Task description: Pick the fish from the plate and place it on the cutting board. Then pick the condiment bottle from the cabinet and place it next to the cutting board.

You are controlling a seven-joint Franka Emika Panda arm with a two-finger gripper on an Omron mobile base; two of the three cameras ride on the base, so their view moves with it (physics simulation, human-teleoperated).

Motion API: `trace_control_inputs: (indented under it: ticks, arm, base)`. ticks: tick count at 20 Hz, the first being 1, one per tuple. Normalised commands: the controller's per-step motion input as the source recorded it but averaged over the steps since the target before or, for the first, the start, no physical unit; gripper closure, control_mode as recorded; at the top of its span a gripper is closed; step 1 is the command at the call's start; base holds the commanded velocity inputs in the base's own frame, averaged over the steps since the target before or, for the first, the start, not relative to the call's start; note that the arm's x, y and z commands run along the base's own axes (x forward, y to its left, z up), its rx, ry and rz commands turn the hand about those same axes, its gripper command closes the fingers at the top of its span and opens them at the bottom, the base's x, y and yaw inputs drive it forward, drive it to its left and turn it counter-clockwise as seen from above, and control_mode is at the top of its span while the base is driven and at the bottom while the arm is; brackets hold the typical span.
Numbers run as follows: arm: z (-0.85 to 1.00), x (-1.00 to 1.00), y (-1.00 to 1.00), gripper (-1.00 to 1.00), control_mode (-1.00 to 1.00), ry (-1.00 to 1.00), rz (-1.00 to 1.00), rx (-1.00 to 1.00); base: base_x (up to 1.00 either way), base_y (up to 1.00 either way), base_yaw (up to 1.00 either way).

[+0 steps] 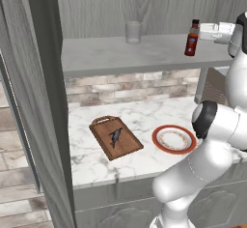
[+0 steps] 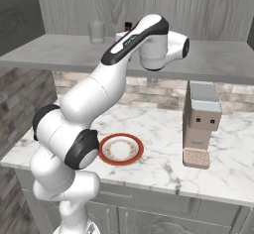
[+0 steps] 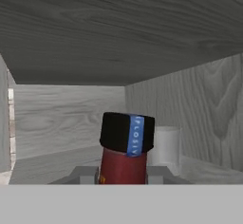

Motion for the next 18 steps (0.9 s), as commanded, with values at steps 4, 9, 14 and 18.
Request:
trace_control_inputs:
  ticks: [4,9,14,18]
  arm:
    - [0.0,0.0,0.0,1.0,-1.0,0.0,0.0,0.0]
    - [0.0,-0.14,0.08,1.0,-1.0,0.0,0.0,-0.01]
    - [0.0,-0.2,0.14,1.0,-1.0,0.0,0.0,-0.02]
    - [0.0,-0.21,0.17,1.0,-1.0,0.0,0.0,0.0]
  base:
    - [0.0,0.0,0.0]
    - [0.0,0.0,0.0]
    - [0.0,0.0,0.0]
    - [0.0,0.0,0.0]
